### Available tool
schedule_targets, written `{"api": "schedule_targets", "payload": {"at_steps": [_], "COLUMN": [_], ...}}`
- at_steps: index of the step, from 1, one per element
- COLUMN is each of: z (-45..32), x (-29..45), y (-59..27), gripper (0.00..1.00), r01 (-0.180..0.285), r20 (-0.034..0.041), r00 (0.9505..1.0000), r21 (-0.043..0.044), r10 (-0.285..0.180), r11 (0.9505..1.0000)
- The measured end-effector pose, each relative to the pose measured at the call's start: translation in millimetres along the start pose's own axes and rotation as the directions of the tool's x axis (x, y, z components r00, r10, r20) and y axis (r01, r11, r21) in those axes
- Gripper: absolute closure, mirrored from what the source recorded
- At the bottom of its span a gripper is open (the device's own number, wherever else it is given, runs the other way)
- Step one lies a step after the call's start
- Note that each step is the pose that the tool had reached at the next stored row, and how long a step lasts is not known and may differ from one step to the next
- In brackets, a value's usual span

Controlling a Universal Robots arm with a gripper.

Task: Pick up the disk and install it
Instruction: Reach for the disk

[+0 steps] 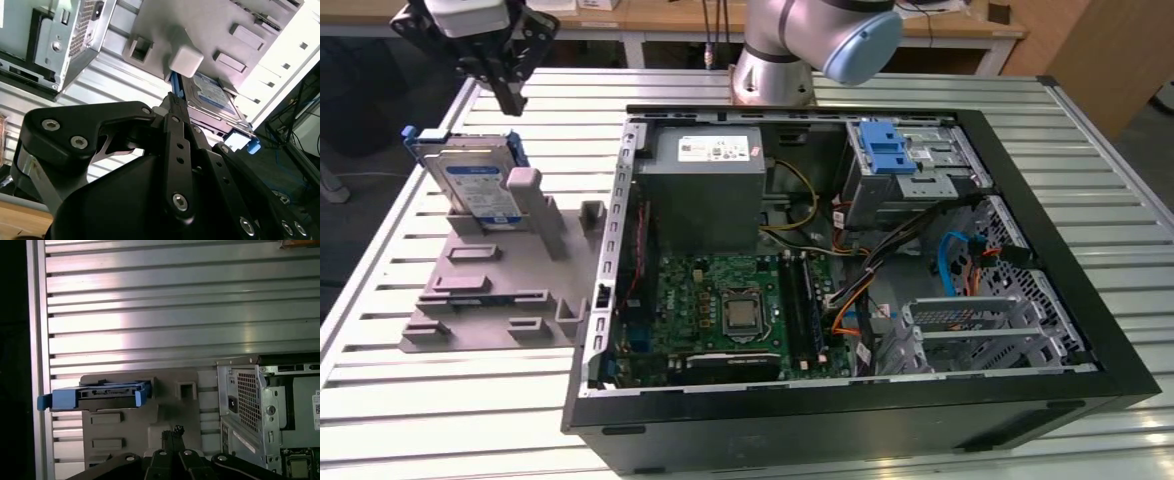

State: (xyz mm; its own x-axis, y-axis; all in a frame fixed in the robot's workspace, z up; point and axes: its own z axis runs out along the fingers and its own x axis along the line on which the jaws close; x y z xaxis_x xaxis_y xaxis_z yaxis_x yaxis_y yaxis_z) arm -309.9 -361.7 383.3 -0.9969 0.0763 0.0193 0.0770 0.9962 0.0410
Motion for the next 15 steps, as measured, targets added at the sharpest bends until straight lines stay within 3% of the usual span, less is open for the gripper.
{"api": "schedule_targets", "payload": {"at_steps": [7,11,15], "z": [4.6,7.8,9.3], "x": [22.0,31.2,40.2], "y": [1.3,1.3,2.5], "gripper": [0.89,0.89,0.89], "r01": [0.0,0.0,0.0], "r20": [-0.0028,-0.0021,-0.0022], "r00": [1.0,1.0,1.0], "r21": [0.0017,0.0099,0.0104], "r10": [0.0,0.0,0.0], "r11": [1.0,1.0,0.9999]}}
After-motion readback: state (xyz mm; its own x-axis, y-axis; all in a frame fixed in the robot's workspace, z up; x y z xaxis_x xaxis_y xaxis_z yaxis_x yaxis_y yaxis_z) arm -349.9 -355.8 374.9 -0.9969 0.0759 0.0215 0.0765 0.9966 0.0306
